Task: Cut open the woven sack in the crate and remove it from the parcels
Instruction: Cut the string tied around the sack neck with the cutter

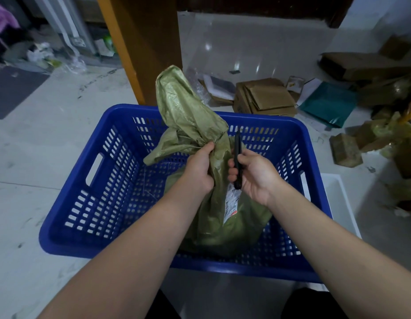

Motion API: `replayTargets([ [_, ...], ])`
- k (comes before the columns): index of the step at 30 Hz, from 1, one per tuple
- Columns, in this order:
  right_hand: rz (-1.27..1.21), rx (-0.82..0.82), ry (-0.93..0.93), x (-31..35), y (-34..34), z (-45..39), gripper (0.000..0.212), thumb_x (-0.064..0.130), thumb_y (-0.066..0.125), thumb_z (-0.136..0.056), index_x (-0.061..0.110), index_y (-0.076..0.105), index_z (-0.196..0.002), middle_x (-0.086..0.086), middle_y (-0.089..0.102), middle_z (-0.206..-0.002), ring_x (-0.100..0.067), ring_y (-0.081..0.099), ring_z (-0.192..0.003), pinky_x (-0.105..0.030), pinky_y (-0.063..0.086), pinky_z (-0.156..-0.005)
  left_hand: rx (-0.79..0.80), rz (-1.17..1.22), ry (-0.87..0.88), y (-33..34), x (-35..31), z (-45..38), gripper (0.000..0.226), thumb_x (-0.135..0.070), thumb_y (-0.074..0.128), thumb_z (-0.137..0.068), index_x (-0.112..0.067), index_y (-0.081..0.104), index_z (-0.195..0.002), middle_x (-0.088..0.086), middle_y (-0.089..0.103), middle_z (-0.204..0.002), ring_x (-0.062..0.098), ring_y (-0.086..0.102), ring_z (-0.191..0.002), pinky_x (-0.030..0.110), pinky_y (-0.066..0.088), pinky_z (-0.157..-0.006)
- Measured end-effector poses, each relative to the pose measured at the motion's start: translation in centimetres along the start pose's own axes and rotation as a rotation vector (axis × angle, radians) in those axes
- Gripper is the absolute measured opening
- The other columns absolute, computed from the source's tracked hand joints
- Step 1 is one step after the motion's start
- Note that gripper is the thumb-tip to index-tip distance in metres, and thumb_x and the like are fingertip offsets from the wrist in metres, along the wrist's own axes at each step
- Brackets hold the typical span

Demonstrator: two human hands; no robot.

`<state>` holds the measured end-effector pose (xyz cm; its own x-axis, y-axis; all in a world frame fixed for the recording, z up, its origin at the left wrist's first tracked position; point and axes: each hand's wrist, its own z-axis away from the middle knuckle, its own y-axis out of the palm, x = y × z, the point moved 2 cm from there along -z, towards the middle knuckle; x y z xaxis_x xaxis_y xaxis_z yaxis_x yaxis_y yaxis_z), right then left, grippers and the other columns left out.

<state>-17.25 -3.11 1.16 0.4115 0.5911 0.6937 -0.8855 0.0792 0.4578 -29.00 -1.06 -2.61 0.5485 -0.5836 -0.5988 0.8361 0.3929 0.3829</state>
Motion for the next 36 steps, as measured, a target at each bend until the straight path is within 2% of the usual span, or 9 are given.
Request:
replayTargets([
  [3, 0.016, 0.018, -0.012, 0.0, 0.1, 0.0, 0.040, -0.005, 0.029, -0.099, 0.005, 0.047, -0.133, -0.008, 0.053, -0.076, -0.014, 0.048, -0.058, -0.023, 0.046, -0.047, 0.035, -0.018, -0.015, 0.3, 0.2, 0.1, 0.050, -0.039, 0.051, -0.097, 0.001, 0.061, -0.126, 0.012, 0.061, -0.063, 0.022, 0.058, -0.042, 0.027, 0.049, -0.041],
  [6, 0.037, 0.037, -0.026, 0.2, 0.3, 0.2, 0.043, -0.011, 0.028, -0.097, 0.005, 0.048, -0.132, -0.010, 0.057, -0.084, -0.014, 0.049, -0.061, -0.022, 0.048, -0.050, 0.032, -0.005, -0.014, 0.5, 0.1, 0.2, 0.050, -0.039, 0.052, -0.097, -0.002, 0.059, -0.129, 0.009, 0.061, -0.058, 0.021, 0.057, -0.039, 0.025, 0.047, -0.040],
  [11, 0.067, 0.015, -0.061, 0.6, 0.4, 0.5, 0.039, -0.012, 0.027, -0.097, 0.008, 0.055, -0.116, -0.009, 0.058, -0.084, -0.013, 0.048, -0.061, -0.023, 0.046, -0.053, -0.014, -0.002, 0.001, 1.0, 0.0, 0.8, 0.045, -0.036, 0.057, -0.095, -0.006, 0.060, -0.128, 0.013, 0.068, -0.080, 0.022, 0.063, -0.044, 0.026, 0.050, -0.042],
  [15, 0.113, -0.033, -0.099, 1.1, 0.2, 0.9, 0.040, -0.011, 0.028, -0.097, 0.009, 0.055, -0.118, -0.008, 0.056, -0.080, -0.014, 0.047, -0.061, -0.024, 0.044, -0.057, -0.020, 0.013, 0.026, 1.6, 0.1, 1.5, 0.045, -0.033, 0.060, -0.092, -0.009, 0.058, -0.131, 0.016, 0.071, -0.107, 0.026, 0.068, -0.065, 0.031, 0.054, -0.048],
  [21, 0.268, -0.078, -0.155, 1.4, 0.0, 1.9, 0.031, -0.007, 0.036, -0.094, 0.012, 0.059, -0.101, -0.005, 0.052, -0.071, -0.012, 0.047, -0.057, -0.022, 0.042, -0.052, 0.055, -0.013, 0.043, 2.2, 0.1, 3.6, 0.036, -0.024, 0.049, -0.099, 0.002, 0.065, -0.118, 0.016, 0.068, -0.074, 0.022, 0.063, -0.045, 0.027, 0.053, -0.043],
  [25, 0.408, -0.102, -0.241, 1.8, -0.1, 2.7, 0.017, -0.002, 0.053, -0.087, 0.009, 0.057, -0.100, -0.004, 0.052, -0.074, -0.012, 0.048, -0.058, -0.023, 0.041, -0.049, 0.161, -0.098, 0.070, 1.9, 0.1, 5.6, 0.027, -0.013, 0.045, -0.101, 0.000, 0.068, -0.094, 0.013, 0.073, -0.070, 0.022, 0.070, -0.056, 0.029, 0.059, -0.050],
  [27, 0.556, -0.192, -0.287, 2.1, -0.1, 2.7, 0.029, 0.008, 0.067, -0.080, 0.012, 0.056, -0.107, -0.007, 0.056, -0.093, -0.016, 0.056, -0.073, -0.026, 0.048, -0.056, 0.179, -0.159, 0.115, 1.7, -0.2, 6.4, 0.024, -0.007, 0.046, -0.099, 0.003, 0.067, -0.105, 0.014, 0.074, -0.079, 0.020, 0.072, -0.060, 0.027, 0.060, -0.051],
  [30, 0.712, -0.276, -0.344, 2.9, 0.6, 2.8, 0.060, 0.023, 0.081, -0.065, 0.020, 0.055, -0.119, -0.002, 0.051, -0.120, -0.021, 0.055, -0.103, -0.039, 0.052, -0.088, 0.179, -0.272, 0.169, 1.6, -0.6, 7.3, 0.029, -0.003, 0.046, -0.099, 0.001, 0.061, -0.123, 0.017, 0.070, -0.107, 0.020, 0.069, -0.077, 0.024, 0.060, -0.056],
  [36, 0.665, -0.220, -0.287, 2.9, 1.8, 2.6, 0.042, 0.015, 0.082, -0.064, 0.021, 0.065, -0.103, -0.004, 0.071, -0.103, -0.026, 0.066, -0.099, -0.048, 0.055, -0.091, 0.195, -0.548, 0.162, 0.7, -1.1, 9.0, 0.025, -0.001, 0.041, -0.098, -0.012, 0.063, -0.103, 0.009, 0.067, -0.091, 0.018, 0.063, -0.077, 0.028, 0.055, -0.066],
])
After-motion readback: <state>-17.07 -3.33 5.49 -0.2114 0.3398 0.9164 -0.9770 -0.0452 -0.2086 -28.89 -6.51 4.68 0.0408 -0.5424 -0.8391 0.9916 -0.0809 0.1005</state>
